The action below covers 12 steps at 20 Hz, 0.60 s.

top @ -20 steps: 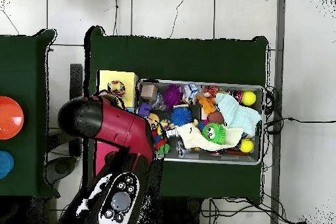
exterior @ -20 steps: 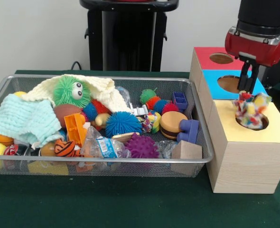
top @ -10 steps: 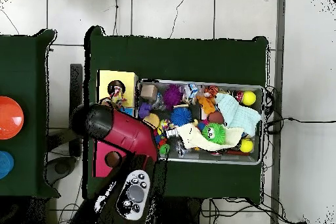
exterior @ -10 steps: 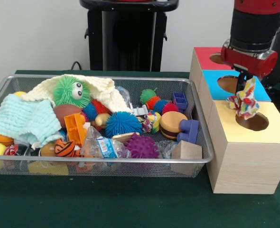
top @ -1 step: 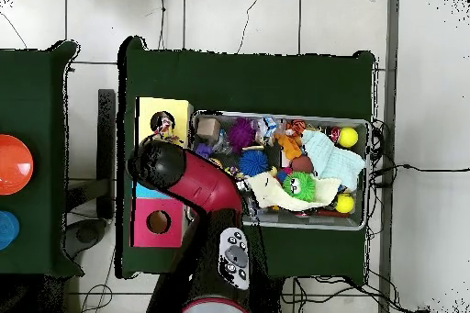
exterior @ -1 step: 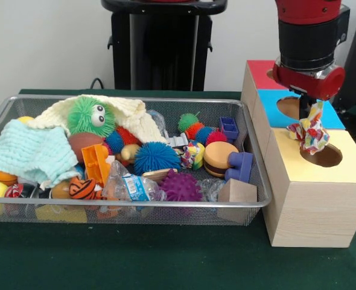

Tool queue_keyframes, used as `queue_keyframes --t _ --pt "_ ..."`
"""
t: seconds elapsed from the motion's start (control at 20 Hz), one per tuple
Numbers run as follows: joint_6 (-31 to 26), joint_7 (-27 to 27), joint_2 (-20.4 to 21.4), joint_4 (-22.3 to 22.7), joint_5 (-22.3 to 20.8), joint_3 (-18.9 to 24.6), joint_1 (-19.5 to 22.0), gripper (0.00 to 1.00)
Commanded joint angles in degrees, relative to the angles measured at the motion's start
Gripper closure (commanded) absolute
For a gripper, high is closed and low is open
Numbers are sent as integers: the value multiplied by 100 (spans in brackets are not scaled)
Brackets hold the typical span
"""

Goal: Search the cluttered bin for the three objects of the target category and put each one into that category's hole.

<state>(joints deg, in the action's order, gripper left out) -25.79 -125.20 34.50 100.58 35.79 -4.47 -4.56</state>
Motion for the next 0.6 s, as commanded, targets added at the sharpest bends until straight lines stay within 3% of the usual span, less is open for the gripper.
queue_keyframes --t 0.05,0.3,0.6 --pt "1645 -629 -1003 -174 -420 526 34 100" --pt "1031 -728 -1129 -837 -595 -235 -415 100" --pt "443 -909 -1266 -1250 -706 -722 -743 100"
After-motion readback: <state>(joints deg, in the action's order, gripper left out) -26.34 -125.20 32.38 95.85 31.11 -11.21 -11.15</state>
